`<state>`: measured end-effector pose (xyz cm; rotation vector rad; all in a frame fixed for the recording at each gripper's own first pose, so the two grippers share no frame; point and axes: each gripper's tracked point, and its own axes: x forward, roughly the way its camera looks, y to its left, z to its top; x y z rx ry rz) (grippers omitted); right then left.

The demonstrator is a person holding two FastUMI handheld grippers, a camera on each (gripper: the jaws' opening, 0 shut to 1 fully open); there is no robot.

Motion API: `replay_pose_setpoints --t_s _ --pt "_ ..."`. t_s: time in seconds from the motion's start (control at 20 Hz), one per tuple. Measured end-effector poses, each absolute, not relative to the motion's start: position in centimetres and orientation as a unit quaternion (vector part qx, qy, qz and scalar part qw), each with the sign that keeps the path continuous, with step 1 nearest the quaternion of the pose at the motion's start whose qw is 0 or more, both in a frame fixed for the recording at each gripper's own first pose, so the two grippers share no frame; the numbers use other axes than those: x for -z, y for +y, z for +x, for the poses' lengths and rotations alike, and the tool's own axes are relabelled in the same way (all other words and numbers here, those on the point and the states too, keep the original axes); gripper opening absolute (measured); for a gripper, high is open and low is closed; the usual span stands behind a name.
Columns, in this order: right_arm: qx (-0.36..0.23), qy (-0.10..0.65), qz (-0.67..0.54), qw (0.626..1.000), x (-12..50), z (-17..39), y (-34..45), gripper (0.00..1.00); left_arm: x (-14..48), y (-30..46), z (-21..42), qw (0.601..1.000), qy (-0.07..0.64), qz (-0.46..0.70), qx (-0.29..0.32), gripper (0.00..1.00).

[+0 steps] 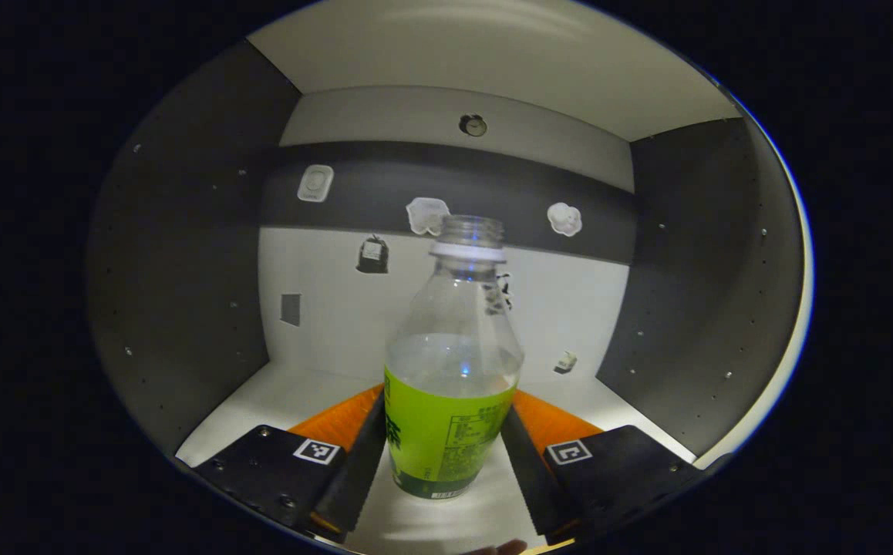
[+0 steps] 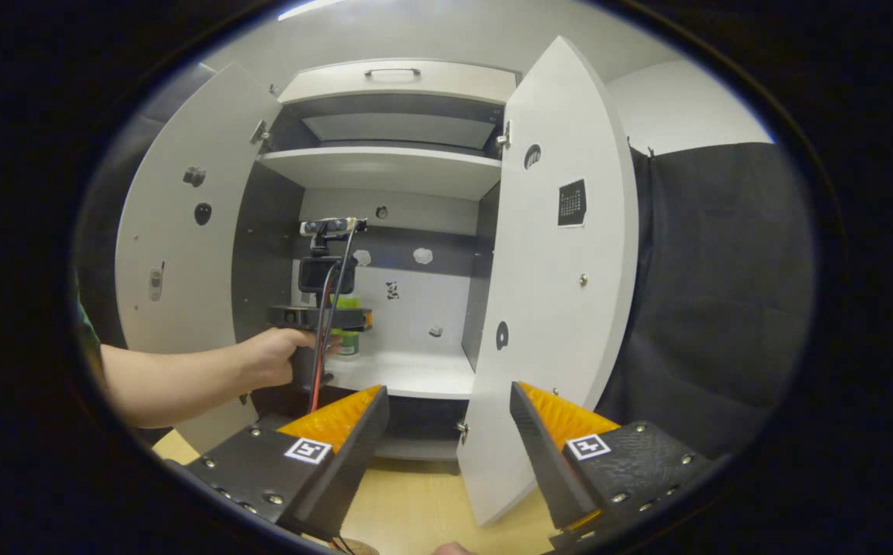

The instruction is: Grasp the bottle in the cabinet with the left hand and place it on the coaster, then close the right door with the right hand and the left door with the left hand.

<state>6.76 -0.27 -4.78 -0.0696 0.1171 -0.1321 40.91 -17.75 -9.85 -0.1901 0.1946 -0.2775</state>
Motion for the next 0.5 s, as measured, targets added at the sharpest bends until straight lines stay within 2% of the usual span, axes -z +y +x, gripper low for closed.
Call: replay_pose_setpoints --t_s 0.2,0.5 --pt "0.057 0.062 -0.021 0.996 5.0 5.3 -0.3 0.95 8.2 -19.0 37.3 0.964 0.095 -0.146 0.199 0.8" --pt "0.038 0.055 -0.004 0.998 5.0 2.8 -0.2 0.95 5.3 -17.1 31.0 0.977 0.04 -0.065 0.197 0.79"
